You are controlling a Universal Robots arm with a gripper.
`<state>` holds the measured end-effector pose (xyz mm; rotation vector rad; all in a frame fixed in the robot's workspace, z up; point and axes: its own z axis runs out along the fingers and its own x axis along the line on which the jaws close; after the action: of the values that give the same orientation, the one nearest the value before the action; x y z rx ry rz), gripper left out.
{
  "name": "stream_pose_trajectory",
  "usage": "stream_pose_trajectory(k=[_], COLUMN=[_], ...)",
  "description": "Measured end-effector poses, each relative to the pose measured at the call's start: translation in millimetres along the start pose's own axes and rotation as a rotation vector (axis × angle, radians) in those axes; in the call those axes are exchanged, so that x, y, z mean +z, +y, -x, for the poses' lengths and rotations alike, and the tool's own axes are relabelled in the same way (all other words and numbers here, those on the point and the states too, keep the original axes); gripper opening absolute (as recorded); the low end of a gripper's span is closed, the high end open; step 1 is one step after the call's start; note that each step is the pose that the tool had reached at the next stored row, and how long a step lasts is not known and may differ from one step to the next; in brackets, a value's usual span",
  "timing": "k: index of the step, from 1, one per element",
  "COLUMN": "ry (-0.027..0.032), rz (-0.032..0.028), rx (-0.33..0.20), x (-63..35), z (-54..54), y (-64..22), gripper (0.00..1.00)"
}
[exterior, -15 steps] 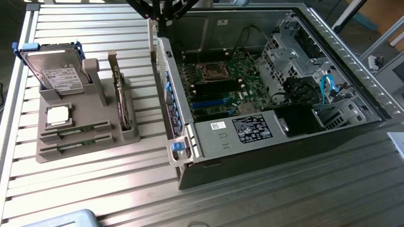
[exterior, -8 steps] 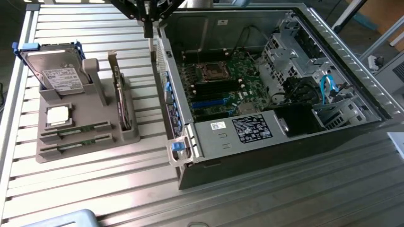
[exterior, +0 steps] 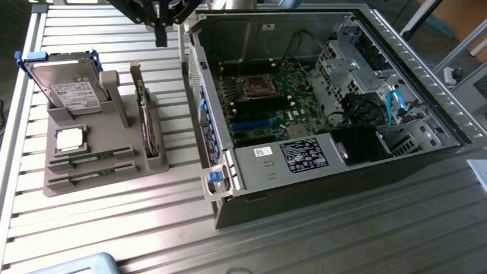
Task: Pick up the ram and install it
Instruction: 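Reach for the ram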
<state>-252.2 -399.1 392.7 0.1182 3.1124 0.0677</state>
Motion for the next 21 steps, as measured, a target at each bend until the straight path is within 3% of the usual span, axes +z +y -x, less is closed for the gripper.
stream_pose_trajectory(k=[9, 21], ry=[0.0001, 0.0000], rz=[-0.0001, 0.0000], rx=[0.000, 0.000], x=[-0.7, -1.6], z=[-24.9, -66.4], y=[-2.1, -5.4], gripper=[0.11, 0.11])
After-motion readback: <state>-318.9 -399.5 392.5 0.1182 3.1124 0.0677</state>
